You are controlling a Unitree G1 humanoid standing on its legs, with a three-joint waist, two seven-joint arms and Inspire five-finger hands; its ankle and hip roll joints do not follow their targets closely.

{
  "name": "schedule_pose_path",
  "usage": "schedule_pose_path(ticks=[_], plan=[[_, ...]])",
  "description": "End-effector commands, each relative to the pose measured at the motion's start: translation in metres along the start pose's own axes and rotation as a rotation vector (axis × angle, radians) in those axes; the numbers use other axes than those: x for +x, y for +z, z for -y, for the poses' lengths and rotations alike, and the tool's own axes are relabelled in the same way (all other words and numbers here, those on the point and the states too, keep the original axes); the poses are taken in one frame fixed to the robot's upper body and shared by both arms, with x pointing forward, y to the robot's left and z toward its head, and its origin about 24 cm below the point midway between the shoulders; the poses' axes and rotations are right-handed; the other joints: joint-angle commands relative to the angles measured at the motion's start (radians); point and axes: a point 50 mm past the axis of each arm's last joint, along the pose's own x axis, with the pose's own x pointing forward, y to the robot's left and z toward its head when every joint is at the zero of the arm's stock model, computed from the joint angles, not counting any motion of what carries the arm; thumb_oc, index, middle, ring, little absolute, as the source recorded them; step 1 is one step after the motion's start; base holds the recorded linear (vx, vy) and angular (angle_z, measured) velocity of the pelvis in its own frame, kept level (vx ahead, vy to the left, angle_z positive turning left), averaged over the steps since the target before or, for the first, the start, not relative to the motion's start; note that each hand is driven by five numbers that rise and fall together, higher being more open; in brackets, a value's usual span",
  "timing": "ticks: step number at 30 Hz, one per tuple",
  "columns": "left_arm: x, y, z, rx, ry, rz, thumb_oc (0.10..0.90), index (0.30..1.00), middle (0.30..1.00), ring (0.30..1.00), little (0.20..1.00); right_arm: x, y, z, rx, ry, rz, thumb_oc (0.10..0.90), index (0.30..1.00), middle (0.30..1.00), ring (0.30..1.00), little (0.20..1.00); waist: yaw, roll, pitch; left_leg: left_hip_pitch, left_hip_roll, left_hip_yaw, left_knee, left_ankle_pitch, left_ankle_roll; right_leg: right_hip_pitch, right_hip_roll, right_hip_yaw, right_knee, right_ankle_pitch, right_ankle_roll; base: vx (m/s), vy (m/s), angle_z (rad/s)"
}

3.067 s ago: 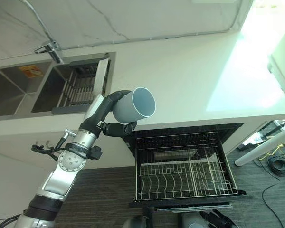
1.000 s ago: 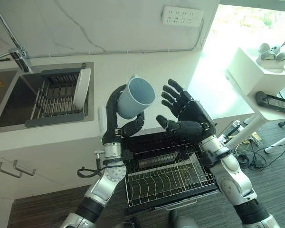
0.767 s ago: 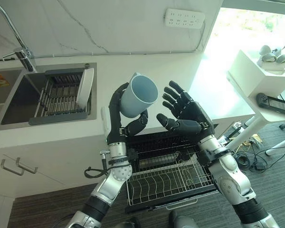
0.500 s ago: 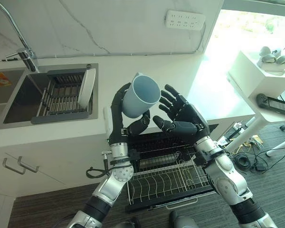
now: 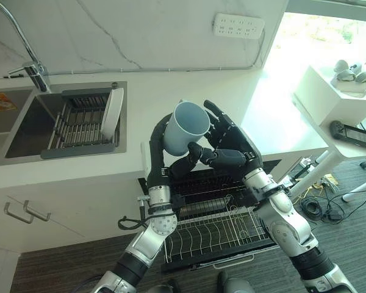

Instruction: Place the dishes in the dishwasher.

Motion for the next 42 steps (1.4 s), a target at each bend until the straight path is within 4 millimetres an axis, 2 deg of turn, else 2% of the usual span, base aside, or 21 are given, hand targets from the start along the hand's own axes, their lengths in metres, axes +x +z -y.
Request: schedule_pose_path(ticks=[1, 12, 32, 33, 34, 35, 42], plan=[[0.020, 0.040, 0.018, -0.127, -0.016, 0.202, 0.400, 0.300, 0.300, 0.300, 0.300, 0.028, 0.040, -0.017, 0.046, 0.071, 0.227, 0.800, 0.900, 0.900, 0.900, 0.900, 0.000, 0.000, -0.048, 0.114, 0.001, -0.040, -0.028, -0.145, -0.026, -0.046, 0.031, 0.046, 0.051, -0.081, 0.043, 0.03, -0.002, 0.00], [0.012, 0.046, 0.031, -0.130, -0.080, 0.258, 0.400, 0.300, 0.300, 0.300, 0.300, 0.035, 0.026, -0.019, 0.069, 0.045, 0.182, 0.800, 0.900, 0.900, 0.900, 0.900, 0.010, -0.004, -0.038, 0.108, -0.001, -0.055, -0.028, -0.143, -0.022, -0.046, 0.029, 0.045, 0.051, -0.076, 0.046, 0.02, -0.007, 0.06], [0.009, 0.053, 0.040, -0.169, -0.106, 0.277, 0.400, 0.300, 0.300, 0.300, 0.300, 0.041, 0.021, -0.022, 0.086, 0.026, 0.182, 0.800, 0.900, 0.900, 0.900, 0.900, 0.016, -0.006, -0.028, 0.108, -0.006, -0.068, -0.028, -0.143, -0.020, -0.042, 0.031, 0.045, 0.051, -0.074, 0.047, 0.01, -0.005, 0.02], [0.009, 0.052, 0.040, -0.171, -0.107, 0.273, 0.400, 0.300, 0.300, 0.300, 0.300, 0.042, 0.021, -0.023, 0.083, 0.028, 0.182, 0.565, 0.547, 0.547, 0.547, 0.547, 0.017, -0.006, -0.027, 0.108, -0.006, -0.068, -0.028, -0.142, -0.020, -0.041, 0.032, 0.045, 0.051, -0.074, 0.047, 0.00, 0.000, 0.00], [0.009, 0.052, 0.040, -0.171, -0.110, 0.270, 0.400, 0.300, 0.300, 0.300, 0.300, 0.042, 0.021, -0.023, 0.079, 0.028, 0.184, 0.445, 0.368, 0.368, 0.368, 0.368, 0.017, -0.006, -0.027, 0.108, -0.005, -0.068, -0.028, -0.143, -0.020, -0.041, 0.032, 0.045, 0.051, -0.075, 0.047, 0.00, 0.000, 0.00], [0.009, 0.052, 0.041, -0.173, -0.112, 0.267, 0.400, 0.300, 0.300, 0.300, 0.300, 0.042, 0.022, -0.023, 0.069, 0.027, 0.188, 0.400, 0.300, 0.300, 0.300, 0.300, 0.017, -0.006, -0.027, 0.108, -0.006, -0.067, -0.028, -0.143, -0.020, -0.041, 0.032, 0.045, 0.051, -0.074, 0.047, 0.00, 0.000, 0.00], [0.005, 0.048, 0.044, -0.193, -0.130, 0.219, 0.400, 0.300, 0.300, 0.300, 0.300, 0.042, 0.026, -0.025, 0.042, 0.038, 0.239, 0.400, 0.300, 0.300, 0.300, 0.300, 0.020, -0.004, -0.027, 0.106, -0.003, -0.070, -0.028, -0.141, -0.022, -0.041, 0.034, 0.042, 0.051, -0.076, 0.044, -0.03, 0.000, 0.00]])
